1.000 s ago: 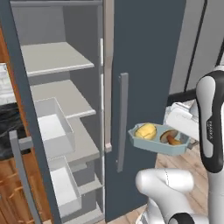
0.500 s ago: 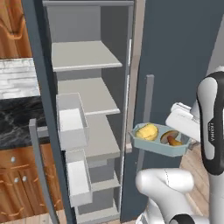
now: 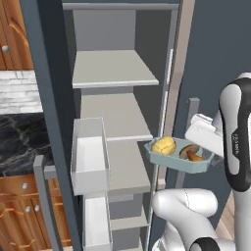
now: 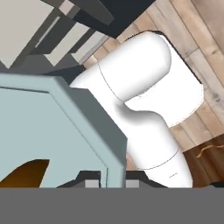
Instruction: Take the mushroom and potato out of the freezer and place them in the tupperware container on the counter. Then put the tupperware containing the vegetables back in the freezer.
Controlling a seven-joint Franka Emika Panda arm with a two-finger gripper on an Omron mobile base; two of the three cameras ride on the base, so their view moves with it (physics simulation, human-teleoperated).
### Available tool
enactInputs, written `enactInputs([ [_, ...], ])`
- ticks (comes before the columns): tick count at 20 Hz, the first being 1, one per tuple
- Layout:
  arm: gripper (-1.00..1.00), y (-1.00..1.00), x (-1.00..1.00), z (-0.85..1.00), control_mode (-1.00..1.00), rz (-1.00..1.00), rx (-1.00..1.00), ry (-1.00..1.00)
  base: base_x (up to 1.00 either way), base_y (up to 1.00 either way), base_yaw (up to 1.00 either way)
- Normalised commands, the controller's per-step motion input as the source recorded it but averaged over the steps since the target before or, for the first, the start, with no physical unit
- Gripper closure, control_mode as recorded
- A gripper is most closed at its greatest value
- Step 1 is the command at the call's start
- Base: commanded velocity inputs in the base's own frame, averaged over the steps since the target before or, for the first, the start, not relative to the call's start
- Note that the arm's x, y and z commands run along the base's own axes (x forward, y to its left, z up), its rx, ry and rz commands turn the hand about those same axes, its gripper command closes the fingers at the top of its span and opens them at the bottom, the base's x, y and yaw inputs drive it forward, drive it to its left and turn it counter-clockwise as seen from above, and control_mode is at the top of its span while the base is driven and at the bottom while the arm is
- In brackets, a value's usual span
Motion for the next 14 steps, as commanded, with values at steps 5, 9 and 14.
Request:
enactInputs([
  [5, 1.0, 0.0, -0.42, 0.62, -1.0, -0.01, 0.0, -0.32, 0.0, 0.0, 0.0],
  [9, 1.0, 0.25, -0.08, 0.93, -1.0, -0.17, 0.0, -0.37, 0.0, 0.0, 0.0],
  [14, 1.0, 0.51, 0.26, 0.63, -1.0, -0.29, 0.0, -0.23, 0.0, 0.0, 0.0],
])
